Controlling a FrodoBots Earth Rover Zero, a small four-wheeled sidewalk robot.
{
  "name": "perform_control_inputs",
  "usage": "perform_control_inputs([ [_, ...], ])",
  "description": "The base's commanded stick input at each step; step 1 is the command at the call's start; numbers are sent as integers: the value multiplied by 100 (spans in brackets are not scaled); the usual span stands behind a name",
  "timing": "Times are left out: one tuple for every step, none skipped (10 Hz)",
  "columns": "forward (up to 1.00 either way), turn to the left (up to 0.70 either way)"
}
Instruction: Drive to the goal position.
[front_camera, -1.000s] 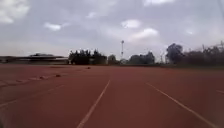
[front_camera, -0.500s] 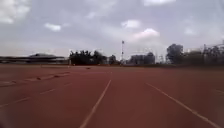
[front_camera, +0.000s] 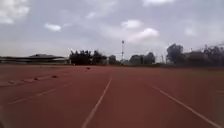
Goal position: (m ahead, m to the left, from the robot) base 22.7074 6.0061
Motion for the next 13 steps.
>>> perform_control_inputs([
  [45, 0],
  [45, 0],
  [45, 0],
  [45, 0],
  [45, 0],
  [45, 0],
  [45, 0],
  [45, 0],
  [45, 0],
  [45, 0],
  [45, 0],
  [45, 0],
  [45, 0],
])
